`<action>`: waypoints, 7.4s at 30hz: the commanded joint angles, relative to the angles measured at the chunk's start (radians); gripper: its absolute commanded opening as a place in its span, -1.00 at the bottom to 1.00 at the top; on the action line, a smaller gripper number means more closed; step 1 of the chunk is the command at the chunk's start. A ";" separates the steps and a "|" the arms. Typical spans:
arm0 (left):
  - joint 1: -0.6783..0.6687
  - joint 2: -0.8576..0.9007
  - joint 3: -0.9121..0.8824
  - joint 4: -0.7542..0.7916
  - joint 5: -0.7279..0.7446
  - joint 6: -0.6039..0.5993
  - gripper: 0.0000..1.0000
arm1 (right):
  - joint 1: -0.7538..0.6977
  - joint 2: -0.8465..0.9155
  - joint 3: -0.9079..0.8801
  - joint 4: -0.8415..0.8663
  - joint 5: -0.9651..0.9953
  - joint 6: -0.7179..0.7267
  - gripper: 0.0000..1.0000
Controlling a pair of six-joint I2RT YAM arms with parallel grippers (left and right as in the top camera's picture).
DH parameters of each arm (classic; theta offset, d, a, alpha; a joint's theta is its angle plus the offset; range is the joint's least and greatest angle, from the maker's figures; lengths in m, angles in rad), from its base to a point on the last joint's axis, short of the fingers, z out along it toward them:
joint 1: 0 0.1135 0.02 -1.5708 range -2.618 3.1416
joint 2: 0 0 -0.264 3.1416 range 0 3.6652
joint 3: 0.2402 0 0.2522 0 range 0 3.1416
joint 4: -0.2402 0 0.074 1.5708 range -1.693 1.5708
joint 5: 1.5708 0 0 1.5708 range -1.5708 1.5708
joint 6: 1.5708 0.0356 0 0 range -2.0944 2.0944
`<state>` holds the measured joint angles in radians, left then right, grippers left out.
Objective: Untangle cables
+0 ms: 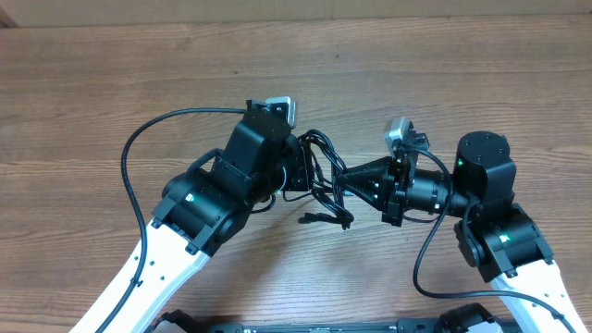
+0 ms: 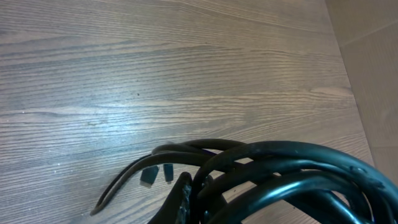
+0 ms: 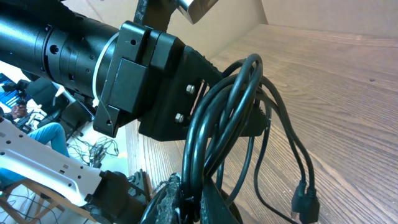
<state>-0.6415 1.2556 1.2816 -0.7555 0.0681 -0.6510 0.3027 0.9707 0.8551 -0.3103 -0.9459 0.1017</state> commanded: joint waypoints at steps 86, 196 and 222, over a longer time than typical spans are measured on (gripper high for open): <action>0.027 -0.182 0.010 -0.060 -0.310 0.001 -0.91 | 0.005 -0.004 0.029 -0.200 0.311 0.007 -0.92; 0.026 -0.100 0.010 -0.286 -0.267 -0.089 -0.91 | 0.005 0.087 0.029 -0.334 0.709 0.606 -0.92; 0.026 -0.145 0.011 -0.249 0.143 0.577 -0.91 | 0.005 0.087 0.029 -0.179 0.208 -0.412 0.21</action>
<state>-0.6201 1.1545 1.2816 -1.0172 0.1623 -0.1551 0.3080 1.0615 0.8646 -0.4984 -0.6441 -0.2214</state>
